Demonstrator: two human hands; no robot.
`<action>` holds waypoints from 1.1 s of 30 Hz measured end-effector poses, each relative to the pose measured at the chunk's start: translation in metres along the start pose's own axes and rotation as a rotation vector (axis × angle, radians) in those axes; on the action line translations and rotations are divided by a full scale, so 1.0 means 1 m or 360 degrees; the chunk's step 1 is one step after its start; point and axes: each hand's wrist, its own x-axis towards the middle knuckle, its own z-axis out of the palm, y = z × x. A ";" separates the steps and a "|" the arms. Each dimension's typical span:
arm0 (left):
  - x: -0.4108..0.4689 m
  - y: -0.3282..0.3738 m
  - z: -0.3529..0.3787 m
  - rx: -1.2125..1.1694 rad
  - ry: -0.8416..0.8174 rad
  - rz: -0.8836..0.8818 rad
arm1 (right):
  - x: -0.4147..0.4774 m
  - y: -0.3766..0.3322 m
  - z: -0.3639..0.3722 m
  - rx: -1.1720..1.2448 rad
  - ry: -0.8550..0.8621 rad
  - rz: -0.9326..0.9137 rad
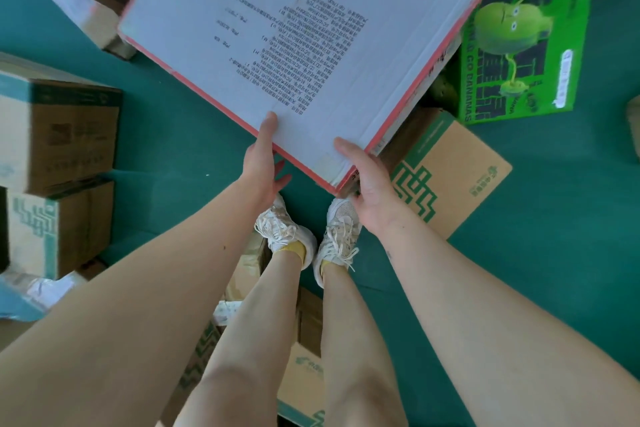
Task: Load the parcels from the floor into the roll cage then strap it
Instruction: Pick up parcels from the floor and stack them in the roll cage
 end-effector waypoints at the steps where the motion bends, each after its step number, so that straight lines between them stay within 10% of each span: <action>1: -0.013 0.003 0.000 0.0014 -0.0002 -0.0012 | -0.012 -0.005 0.002 -0.0035 -0.0006 0.0012; 15: -0.263 0.066 0.015 0.0051 -0.0189 -0.0154 | -0.262 -0.087 -0.015 -0.0018 -0.0121 0.0260; 33: -0.531 0.124 0.121 0.0537 -0.0566 0.0252 | -0.528 -0.167 -0.135 0.0379 -0.0049 -0.0385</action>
